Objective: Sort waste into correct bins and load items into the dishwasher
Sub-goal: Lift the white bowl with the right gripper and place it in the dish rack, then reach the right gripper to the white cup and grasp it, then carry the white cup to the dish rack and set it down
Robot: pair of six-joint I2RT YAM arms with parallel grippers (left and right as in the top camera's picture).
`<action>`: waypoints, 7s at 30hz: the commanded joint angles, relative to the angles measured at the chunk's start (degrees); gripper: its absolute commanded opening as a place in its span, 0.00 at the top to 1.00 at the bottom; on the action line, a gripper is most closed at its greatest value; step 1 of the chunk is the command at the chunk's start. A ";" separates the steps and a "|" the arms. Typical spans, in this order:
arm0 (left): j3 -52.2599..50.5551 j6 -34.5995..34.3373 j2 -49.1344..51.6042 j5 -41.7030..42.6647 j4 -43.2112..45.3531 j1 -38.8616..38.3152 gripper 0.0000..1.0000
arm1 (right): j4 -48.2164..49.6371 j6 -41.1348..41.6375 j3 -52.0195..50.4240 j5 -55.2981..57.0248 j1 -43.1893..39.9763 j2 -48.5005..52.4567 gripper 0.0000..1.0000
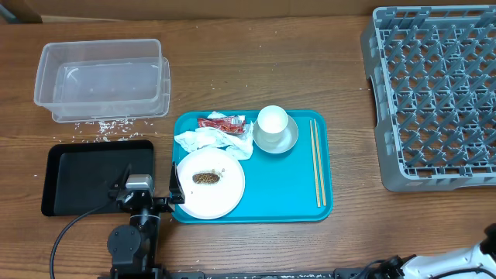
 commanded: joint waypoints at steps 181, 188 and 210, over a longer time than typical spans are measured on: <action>-0.26 1.25 -0.61 -0.33 -0.09 0.28 0.00 | -9.07 2.69 18.95 2.29 10.60 19.15 0.80; -0.24 1.25 -0.61 -0.33 -0.11 0.28 0.00 | -8.11 2.67 18.97 4.96 12.85 10.29 0.66; -0.24 1.27 -0.61 -0.33 -0.11 0.28 0.00 | -8.48 2.45 18.88 61.07 35.50 22.69 0.87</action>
